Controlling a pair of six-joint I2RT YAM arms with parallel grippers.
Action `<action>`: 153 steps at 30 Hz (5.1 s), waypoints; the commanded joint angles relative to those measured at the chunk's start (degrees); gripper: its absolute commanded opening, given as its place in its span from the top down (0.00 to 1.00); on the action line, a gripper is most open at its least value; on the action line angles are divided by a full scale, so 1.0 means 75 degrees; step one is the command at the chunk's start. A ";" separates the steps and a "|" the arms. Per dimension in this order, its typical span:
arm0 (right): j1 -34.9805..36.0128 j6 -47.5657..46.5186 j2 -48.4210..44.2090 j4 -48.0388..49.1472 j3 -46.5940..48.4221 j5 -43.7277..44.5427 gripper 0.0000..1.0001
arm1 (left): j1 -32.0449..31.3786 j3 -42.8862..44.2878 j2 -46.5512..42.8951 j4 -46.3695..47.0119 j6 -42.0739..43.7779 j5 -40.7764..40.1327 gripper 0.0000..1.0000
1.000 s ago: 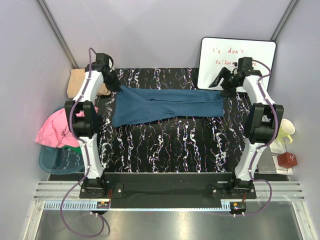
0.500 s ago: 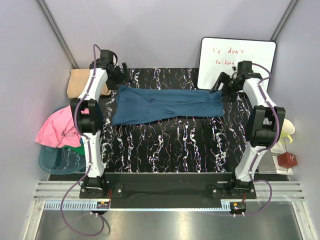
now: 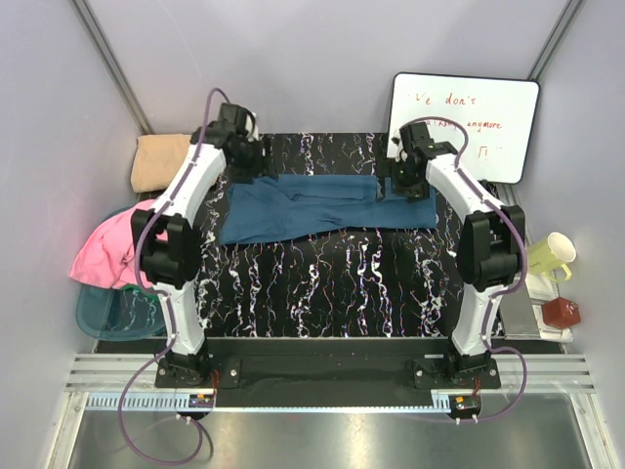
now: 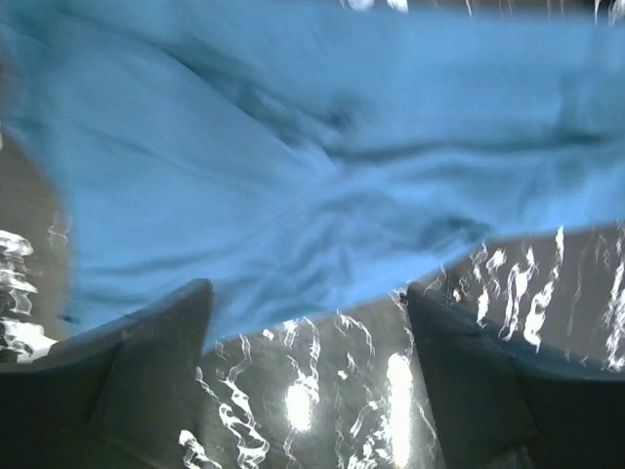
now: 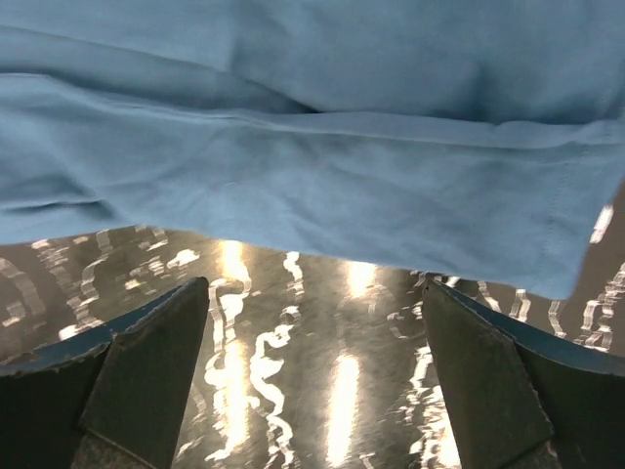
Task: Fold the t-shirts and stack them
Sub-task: Fold the other side of the tshirt into a rectangle, then rotate the tshirt 90 degrees
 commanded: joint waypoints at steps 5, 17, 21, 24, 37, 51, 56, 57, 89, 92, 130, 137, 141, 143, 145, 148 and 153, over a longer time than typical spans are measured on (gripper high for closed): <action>0.0048 -0.0392 0.1066 0.0262 0.0713 0.1716 0.91 | -0.0771 -0.0849 0.0377 0.0261 0.0422 0.0184 1.00; 0.0177 0.0112 0.2229 -0.0348 0.0986 0.1811 1.00 | -0.1052 -0.1751 -0.0137 0.0238 0.0516 0.0021 1.00; 0.0492 0.0171 0.1749 -0.0406 0.0095 0.1542 1.00 | -0.1052 -0.2173 -0.0675 0.0226 0.0575 -0.0155 1.00; 0.0739 0.0288 0.1245 -0.0500 -0.0666 0.1227 1.00 | -0.1052 -0.2431 -0.0933 0.0191 0.0598 -0.0296 1.00; 0.3878 0.0898 -0.0712 -0.2374 -0.1279 -0.0041 1.00 | -0.1041 -0.3204 -0.1380 0.0086 0.0236 -0.0892 1.00; 0.2452 -0.0051 0.2165 -0.2211 0.2655 0.2455 1.00 | -0.0548 -0.1566 0.0376 -0.0640 -0.0256 -0.1339 1.00; 0.2287 -0.0111 0.3457 -0.2374 0.3994 0.2280 1.00 | -0.0548 -0.0653 0.1267 -0.1026 -0.0573 -0.1339 1.00; 0.2275 -0.0099 0.3842 -0.2445 0.4425 0.2314 1.00 | -0.0537 -0.0511 0.1419 -0.1132 -0.0724 -0.1525 1.00; 0.2615 0.0217 0.1232 -0.2691 0.1168 0.0720 1.00 | -0.1509 0.1486 0.1647 -0.0513 -0.0902 -0.0004 1.00; 0.2393 0.0323 0.1547 -0.2925 0.2069 0.1084 1.00 | -0.2012 0.0279 0.0428 0.0002 -0.0832 0.0266 1.00; -0.0152 0.0265 0.2604 -0.3500 0.5262 0.0194 1.00 | -0.5249 -0.3988 0.0508 -0.0242 -0.0749 0.0138 1.00; 0.0550 0.0136 0.2661 -0.3418 0.5390 -0.0228 0.99 | -0.4242 -0.5114 -0.0780 -0.0898 -0.0679 -0.0928 1.00; 0.1207 0.0124 0.3036 -0.3430 0.5892 -0.0310 0.99 | -0.3737 -0.5349 -0.1390 -0.1507 -0.0749 -0.1339 1.00; 0.1569 0.0171 0.3294 -0.3418 0.6104 -0.0380 0.99 | -0.3561 -0.5489 -0.1777 -0.1543 -0.0668 -0.1258 1.00; 0.1770 0.0217 0.3597 -0.3395 0.6526 -0.0497 0.99 | -0.3560 -0.5467 -0.2174 -0.1567 -0.0621 -0.1246 1.00; 0.1993 0.0253 0.3996 -0.3290 0.7170 -0.0649 0.99 | -0.3572 -0.5105 -0.2643 -0.1590 -0.0655 -0.1280 1.00; 0.2040 0.0510 0.4384 -0.2388 0.7452 -0.0790 0.99 | -0.3560 -0.4565 -0.2962 -0.1649 -0.0901 -0.1585 1.00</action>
